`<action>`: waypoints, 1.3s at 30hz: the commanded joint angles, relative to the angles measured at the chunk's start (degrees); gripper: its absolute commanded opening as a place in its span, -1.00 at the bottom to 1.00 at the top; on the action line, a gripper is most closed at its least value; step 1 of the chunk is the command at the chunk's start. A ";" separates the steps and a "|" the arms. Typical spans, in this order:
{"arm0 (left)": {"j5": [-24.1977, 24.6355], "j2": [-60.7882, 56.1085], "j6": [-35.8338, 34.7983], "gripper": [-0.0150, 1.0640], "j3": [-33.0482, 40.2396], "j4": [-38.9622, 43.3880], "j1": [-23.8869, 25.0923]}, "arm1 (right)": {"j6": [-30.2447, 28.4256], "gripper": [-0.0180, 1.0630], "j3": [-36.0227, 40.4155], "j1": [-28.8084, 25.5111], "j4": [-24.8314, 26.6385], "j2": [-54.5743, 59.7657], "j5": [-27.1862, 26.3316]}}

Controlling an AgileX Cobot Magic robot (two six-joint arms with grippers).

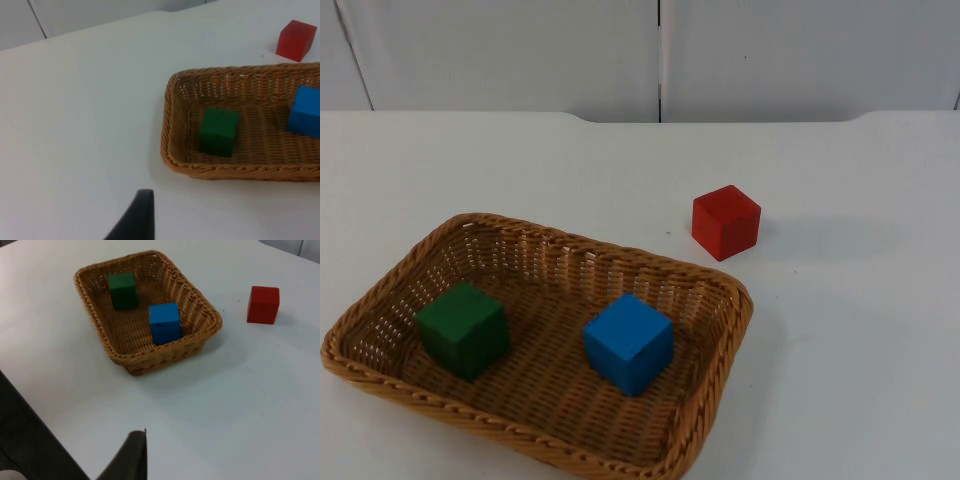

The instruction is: Pick up one cube with each hand and place exactly two cubes into the same basket, leaving the remaining cube outside.

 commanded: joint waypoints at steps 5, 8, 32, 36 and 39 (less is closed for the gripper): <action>-0.61 -0.26 -0.33 0.98 0.27 0.08 0.06 | -0.51 0.99 0.00 0.32 -0.01 -0.11 -0.17; -0.61 -0.26 -0.33 0.98 0.27 0.08 0.06 | -0.51 0.99 0.00 0.32 -0.01 -0.11 -0.17; -0.61 -0.26 -0.33 0.97 0.27 0.08 0.06 | -0.40 0.99 0.00 -10.73 -0.01 -0.11 -0.17; -0.61 -0.26 -0.33 0.97 0.27 0.08 0.06 | -0.40 0.99 0.00 -15.49 -0.01 -0.11 -0.17; -0.61 -0.26 -0.33 0.97 0.27 0.08 0.06 | -0.40 0.99 0.00 -18.64 -0.01 -0.11 -0.17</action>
